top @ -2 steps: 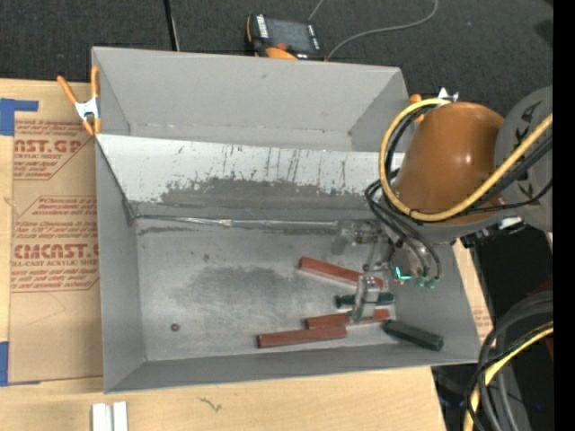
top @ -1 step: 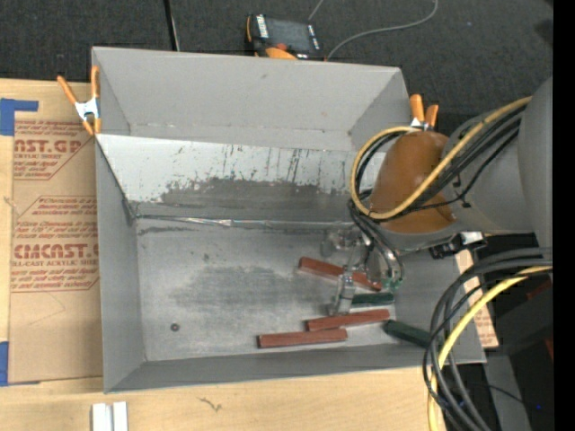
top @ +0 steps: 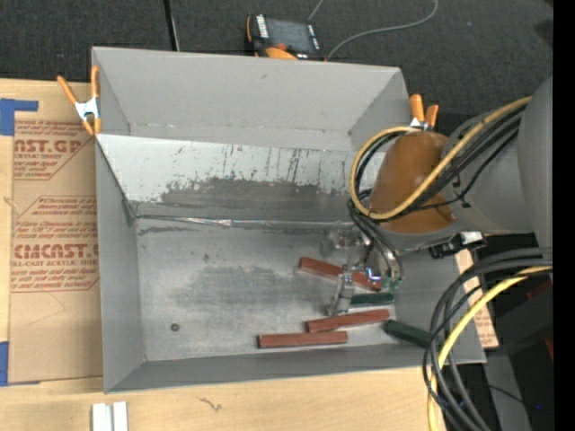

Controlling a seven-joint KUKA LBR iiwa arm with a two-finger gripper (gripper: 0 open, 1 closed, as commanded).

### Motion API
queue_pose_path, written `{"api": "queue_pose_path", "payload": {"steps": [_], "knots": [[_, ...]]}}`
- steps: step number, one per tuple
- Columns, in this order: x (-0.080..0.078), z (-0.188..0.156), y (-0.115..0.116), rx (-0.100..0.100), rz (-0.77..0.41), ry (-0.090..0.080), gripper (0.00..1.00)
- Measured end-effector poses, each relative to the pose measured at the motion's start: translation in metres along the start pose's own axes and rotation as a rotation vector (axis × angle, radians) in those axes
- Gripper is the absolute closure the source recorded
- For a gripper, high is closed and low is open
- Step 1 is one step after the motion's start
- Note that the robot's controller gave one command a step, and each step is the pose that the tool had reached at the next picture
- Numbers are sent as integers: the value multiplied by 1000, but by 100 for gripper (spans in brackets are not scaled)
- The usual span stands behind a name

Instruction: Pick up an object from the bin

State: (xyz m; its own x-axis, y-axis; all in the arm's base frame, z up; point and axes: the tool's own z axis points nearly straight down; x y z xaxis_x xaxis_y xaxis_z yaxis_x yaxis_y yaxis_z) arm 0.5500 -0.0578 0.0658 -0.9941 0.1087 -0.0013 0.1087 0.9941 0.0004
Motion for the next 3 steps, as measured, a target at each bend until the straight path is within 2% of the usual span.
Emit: {"api": "queue_pose_path", "payload": {"steps": [3], "knots": [[-1,0,1,1,0,0,0]]}}
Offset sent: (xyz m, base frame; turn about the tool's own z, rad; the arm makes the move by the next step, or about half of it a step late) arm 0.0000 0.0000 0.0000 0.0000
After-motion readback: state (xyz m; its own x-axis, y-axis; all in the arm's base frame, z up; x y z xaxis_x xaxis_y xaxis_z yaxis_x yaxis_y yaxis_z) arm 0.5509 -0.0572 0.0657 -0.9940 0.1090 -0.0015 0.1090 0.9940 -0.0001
